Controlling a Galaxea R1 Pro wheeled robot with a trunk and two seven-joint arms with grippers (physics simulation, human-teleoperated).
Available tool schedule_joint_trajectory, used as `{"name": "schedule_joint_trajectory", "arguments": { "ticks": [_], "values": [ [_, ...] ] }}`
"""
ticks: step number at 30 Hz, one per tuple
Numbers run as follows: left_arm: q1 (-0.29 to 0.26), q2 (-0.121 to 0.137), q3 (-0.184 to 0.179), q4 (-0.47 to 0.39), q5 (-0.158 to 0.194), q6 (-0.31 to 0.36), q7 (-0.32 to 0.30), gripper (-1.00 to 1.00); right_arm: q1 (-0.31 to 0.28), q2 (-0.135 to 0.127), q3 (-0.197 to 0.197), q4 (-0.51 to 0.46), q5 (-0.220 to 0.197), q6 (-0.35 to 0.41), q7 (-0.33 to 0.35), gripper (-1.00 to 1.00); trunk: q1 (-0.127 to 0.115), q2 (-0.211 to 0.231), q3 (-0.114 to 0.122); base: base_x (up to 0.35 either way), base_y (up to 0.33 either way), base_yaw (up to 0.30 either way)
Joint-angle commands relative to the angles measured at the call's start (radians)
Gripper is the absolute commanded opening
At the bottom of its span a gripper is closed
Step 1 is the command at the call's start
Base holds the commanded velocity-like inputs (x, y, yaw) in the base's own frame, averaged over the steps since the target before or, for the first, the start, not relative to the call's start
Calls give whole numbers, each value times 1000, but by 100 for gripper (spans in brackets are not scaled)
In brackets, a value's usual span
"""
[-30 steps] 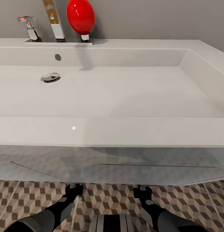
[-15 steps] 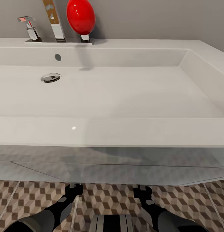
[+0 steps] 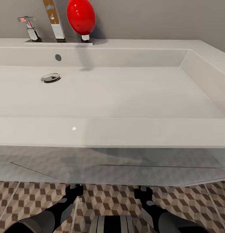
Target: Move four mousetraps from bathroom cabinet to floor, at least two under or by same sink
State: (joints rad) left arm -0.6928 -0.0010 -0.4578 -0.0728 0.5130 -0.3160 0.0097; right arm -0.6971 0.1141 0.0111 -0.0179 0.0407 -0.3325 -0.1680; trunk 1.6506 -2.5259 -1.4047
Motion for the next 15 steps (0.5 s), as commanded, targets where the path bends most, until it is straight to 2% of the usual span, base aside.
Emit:
{"name": "schedule_joint_trajectory", "arguments": {
  "ticks": [1, 15],
  "values": [
    [-1, 0, -8, 1, 5, -4, 2, -100, -1, 0, 1, 1, 4, -2, -5, -100, 0, 0, -1, 0, 0, 0],
    [-1, -4, -11, 1, -5, 4, 4, -100, -1, -2, 1, 1, 1, -2, -5, -100, 0, 0, -1, 0, 0, 0]
  ]
}}
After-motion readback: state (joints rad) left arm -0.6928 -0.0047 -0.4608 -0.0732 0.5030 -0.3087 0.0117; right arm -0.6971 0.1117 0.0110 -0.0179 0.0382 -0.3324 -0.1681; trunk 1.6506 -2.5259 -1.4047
